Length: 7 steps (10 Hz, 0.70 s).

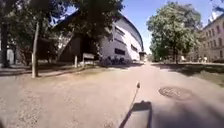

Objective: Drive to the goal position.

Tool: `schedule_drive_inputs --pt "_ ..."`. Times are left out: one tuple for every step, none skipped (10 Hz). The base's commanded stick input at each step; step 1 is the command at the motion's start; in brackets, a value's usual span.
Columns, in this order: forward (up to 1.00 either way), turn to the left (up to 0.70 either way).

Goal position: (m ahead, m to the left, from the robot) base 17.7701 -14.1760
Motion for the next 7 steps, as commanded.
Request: schedule_drive_inputs --pt "0.7 0.0" --pt "0.7 0.0" --pt "0.7 0.0" --pt "0.7 0.0" --pt "0.7 0.0" --pt "0.7 -0.12" --pt "0.7 -0.34"
